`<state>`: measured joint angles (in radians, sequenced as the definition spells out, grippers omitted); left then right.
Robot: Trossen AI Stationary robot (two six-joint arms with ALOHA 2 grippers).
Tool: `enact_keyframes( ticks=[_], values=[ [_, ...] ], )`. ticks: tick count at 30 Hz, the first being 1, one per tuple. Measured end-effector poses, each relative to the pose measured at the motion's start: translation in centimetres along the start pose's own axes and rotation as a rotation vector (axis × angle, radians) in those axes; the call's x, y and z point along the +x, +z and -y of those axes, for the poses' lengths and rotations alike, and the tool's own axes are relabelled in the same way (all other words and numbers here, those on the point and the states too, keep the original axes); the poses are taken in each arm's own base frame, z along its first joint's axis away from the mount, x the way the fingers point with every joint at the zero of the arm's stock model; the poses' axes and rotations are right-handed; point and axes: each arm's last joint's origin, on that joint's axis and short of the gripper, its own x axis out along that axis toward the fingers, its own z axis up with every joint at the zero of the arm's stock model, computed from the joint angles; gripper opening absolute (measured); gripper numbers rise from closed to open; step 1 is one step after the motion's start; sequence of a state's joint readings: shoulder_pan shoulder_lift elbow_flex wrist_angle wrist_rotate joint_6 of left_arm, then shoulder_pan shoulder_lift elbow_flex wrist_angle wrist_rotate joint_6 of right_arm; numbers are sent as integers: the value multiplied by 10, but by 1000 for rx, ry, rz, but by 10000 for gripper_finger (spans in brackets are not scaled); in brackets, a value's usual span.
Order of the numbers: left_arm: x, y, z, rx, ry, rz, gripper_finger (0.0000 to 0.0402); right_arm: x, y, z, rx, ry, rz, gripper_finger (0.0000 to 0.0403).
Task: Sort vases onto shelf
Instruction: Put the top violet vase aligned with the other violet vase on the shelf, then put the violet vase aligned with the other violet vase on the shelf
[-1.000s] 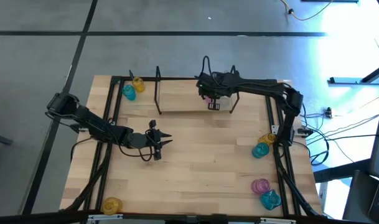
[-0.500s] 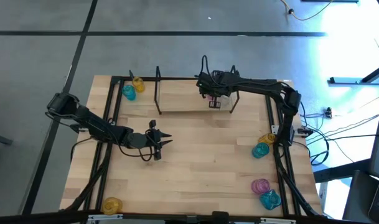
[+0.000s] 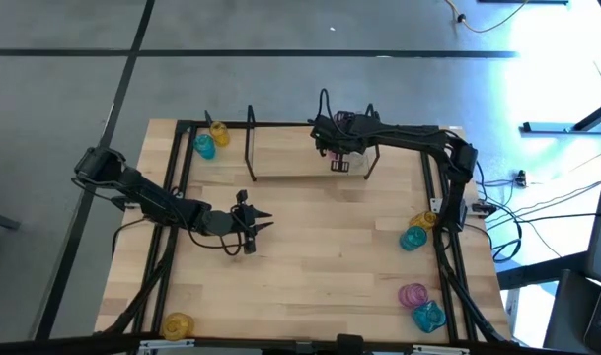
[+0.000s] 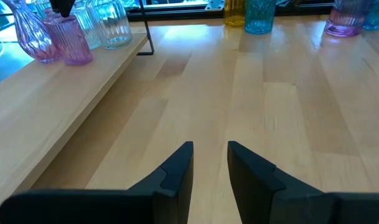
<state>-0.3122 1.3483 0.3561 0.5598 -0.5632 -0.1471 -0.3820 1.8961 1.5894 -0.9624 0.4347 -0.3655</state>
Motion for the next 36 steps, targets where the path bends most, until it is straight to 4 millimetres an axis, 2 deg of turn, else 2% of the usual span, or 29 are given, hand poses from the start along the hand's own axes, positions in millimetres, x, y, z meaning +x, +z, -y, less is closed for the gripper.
enact_keyframes(
  ticks=[4,11,15,17,21,26,29,36],
  values=[
    [0,0,0,0,-14,-2,92,0,0,0,5,0,0,17],
    [0,0,1,-1,-31,-4,92,0,0,-1,8,0,-1,82],
    [0,0,1,-1,-32,-4,92,-6,1,-2,-11,-4,-8,98],
    [0,0,1,-1,-32,-4,92,-20,4,-2,-11,-8,-2,99],
    [0,0,1,-1,-31,-4,92,-60,14,-8,20,68,50,99],
    [0,0,1,-1,-30,-4,92,-105,16,-36,18,230,130,99],
    [0,0,1,-2,-32,-3,92,-128,7,-56,7,294,166,99],
    [0,0,1,-3,-33,-1,92,-172,-27,-103,-30,383,200,99]
  ],
)
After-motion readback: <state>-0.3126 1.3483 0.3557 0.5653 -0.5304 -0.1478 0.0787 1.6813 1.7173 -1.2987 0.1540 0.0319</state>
